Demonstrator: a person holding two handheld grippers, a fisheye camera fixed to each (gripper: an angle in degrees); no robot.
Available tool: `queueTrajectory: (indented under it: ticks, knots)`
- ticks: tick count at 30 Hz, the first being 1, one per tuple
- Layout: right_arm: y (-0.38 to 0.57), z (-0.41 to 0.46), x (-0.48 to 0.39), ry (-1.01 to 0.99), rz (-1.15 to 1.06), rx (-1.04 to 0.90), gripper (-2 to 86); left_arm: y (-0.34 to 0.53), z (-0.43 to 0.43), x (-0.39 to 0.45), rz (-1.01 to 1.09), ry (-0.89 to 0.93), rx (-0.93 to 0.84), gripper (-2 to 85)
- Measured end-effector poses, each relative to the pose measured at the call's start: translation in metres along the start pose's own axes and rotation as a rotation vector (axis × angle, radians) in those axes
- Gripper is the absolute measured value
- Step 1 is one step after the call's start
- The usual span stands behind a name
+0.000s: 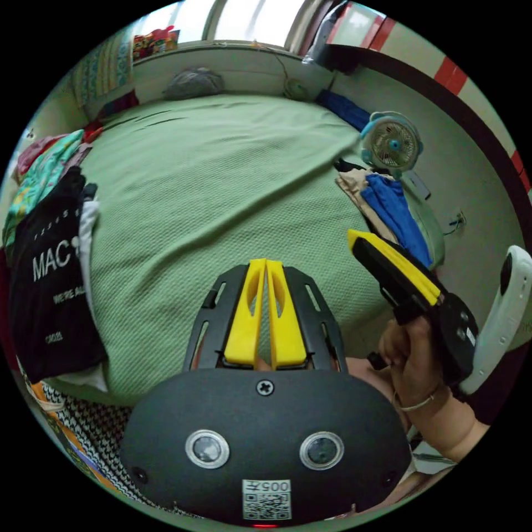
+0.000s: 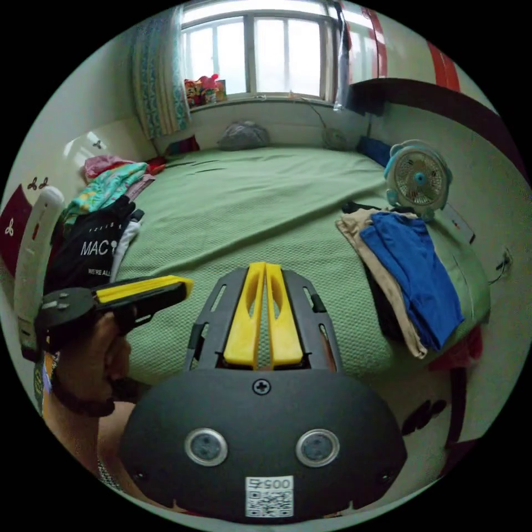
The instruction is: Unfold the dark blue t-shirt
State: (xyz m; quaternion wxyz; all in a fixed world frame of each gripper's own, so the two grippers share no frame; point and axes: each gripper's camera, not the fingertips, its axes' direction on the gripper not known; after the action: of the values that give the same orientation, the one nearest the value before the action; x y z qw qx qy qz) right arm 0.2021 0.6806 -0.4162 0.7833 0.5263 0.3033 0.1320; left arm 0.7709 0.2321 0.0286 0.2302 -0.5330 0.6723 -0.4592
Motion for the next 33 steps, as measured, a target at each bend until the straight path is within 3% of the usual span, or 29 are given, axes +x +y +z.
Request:
queueTrajectory:
  ticks: [5,10,14,22,29,33]
  knots:
    - [0.004,0.010,0.067,-0.012,0.134,-0.098,-1.0,-0.028,0.059,0.043,0.020,0.031,-0.101,-0.7]
    - [0.010,0.008,0.122,0.078,0.151,-0.068,-1.0,-0.059,0.082,0.092,0.146,0.053,-0.020,-0.6]
    - [0.015,0.006,0.169,-0.003,0.236,-0.096,-0.9,-0.078,0.123,0.122,0.169,0.239,-0.116,-0.7]
    - [0.027,-0.006,0.241,0.120,0.330,-0.075,3.4,-0.104,0.175,0.162,0.199,0.215,-0.124,-0.6]
    - [0.019,-0.031,0.291,0.136,0.160,-0.072,9.8,-0.123,0.210,0.182,0.182,0.185,-0.100,-0.5]
    - [0.003,-0.015,0.332,0.138,0.129,-0.215,12.0,-0.130,0.233,0.198,0.221,0.136,-0.124,-0.5]
